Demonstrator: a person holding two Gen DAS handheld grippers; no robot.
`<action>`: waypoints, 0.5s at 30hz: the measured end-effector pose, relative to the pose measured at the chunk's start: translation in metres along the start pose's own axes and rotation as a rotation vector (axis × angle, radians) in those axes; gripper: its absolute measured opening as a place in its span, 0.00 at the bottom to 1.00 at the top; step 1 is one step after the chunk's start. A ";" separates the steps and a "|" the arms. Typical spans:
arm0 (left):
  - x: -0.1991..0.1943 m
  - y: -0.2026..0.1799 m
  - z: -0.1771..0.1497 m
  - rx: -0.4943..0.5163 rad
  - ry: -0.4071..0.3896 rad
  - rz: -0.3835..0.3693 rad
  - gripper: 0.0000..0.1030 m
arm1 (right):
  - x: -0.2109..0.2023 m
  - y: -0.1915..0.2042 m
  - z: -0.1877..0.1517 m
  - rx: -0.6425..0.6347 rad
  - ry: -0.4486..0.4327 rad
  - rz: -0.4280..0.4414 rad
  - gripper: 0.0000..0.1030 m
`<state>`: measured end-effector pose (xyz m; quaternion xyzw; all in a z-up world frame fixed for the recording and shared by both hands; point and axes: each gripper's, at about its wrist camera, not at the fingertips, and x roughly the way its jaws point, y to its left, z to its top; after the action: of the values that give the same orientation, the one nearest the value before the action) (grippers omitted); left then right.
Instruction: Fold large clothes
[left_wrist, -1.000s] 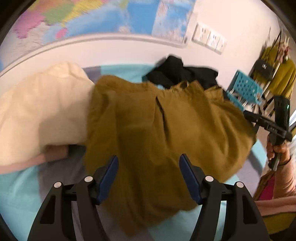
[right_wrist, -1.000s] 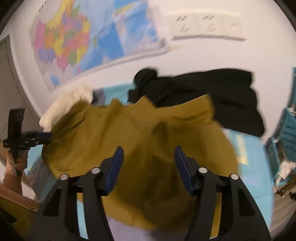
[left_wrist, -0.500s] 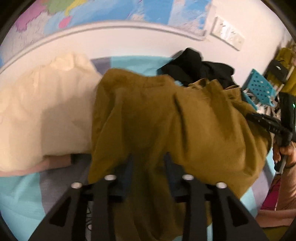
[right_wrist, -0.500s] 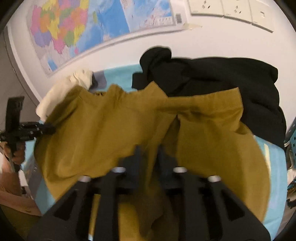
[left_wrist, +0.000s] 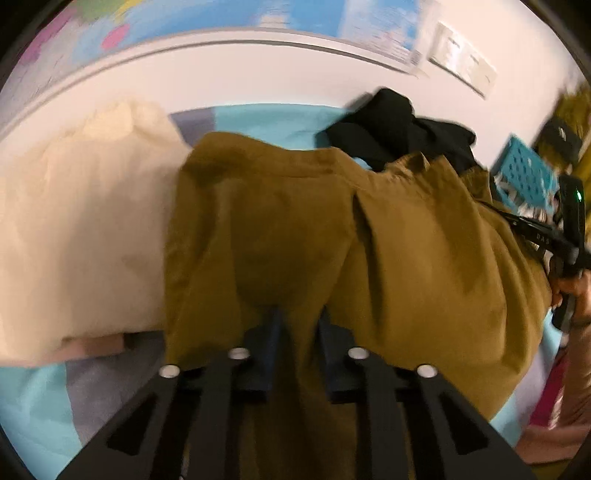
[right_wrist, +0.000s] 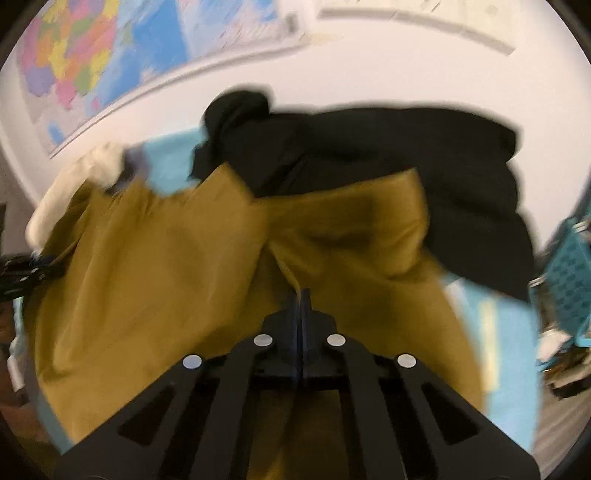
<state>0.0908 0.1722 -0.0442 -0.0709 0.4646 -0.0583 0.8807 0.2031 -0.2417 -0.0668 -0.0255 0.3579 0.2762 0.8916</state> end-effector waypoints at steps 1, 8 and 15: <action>-0.002 0.003 0.000 -0.012 -0.002 -0.010 0.13 | -0.009 -0.008 0.008 0.035 -0.043 0.003 0.01; -0.003 0.001 -0.003 -0.008 0.001 0.026 0.20 | 0.031 -0.018 0.014 0.048 0.051 -0.012 0.01; -0.027 -0.003 0.000 0.025 -0.061 0.025 0.49 | -0.005 -0.014 0.009 0.079 -0.024 0.017 0.32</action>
<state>0.0750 0.1739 -0.0218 -0.0557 0.4377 -0.0510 0.8959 0.2133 -0.2534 -0.0590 0.0163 0.3582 0.2696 0.8937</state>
